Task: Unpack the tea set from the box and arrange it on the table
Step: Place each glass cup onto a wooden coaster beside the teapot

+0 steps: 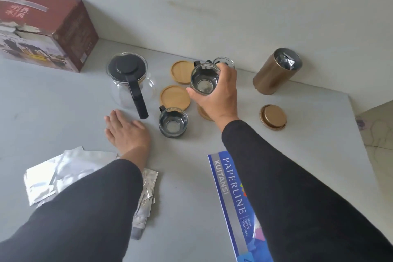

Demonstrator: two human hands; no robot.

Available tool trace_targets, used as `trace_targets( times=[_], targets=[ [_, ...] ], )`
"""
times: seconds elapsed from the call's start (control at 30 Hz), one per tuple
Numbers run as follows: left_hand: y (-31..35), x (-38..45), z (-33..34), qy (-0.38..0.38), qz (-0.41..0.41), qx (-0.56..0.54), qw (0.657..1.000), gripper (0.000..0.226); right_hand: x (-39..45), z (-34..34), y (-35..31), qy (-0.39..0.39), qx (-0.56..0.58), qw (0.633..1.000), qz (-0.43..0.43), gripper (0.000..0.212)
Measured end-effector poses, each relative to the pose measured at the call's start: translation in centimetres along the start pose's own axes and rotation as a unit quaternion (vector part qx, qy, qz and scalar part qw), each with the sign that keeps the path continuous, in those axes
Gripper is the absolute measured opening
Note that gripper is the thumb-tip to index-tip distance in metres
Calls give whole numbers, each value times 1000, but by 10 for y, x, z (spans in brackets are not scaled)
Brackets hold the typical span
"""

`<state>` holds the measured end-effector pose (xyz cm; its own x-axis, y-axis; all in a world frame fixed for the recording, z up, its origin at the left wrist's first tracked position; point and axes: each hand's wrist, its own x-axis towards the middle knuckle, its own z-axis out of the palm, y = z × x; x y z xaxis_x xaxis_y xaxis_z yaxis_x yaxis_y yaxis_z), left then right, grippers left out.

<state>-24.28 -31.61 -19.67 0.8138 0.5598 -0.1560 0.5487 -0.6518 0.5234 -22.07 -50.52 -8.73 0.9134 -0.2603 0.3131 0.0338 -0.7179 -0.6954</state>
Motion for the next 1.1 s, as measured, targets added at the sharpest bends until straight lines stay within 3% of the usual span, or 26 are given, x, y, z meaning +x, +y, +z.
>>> trace_targets(
  times=[0.57, 0.93, 1.1],
  targets=[
    [11, 3, 10, 45, -46, 89, 994, 61, 102, 89, 35, -166, -40, 982, 77, 89],
    [13, 4, 11, 44, -55, 102, 992, 61, 103, 97, 42, -167, -25, 982, 82, 89],
    [13, 2, 11, 41, -46, 97, 993, 61, 95, 81, 40, -106, -33, 994, -15, 80]
  ],
)
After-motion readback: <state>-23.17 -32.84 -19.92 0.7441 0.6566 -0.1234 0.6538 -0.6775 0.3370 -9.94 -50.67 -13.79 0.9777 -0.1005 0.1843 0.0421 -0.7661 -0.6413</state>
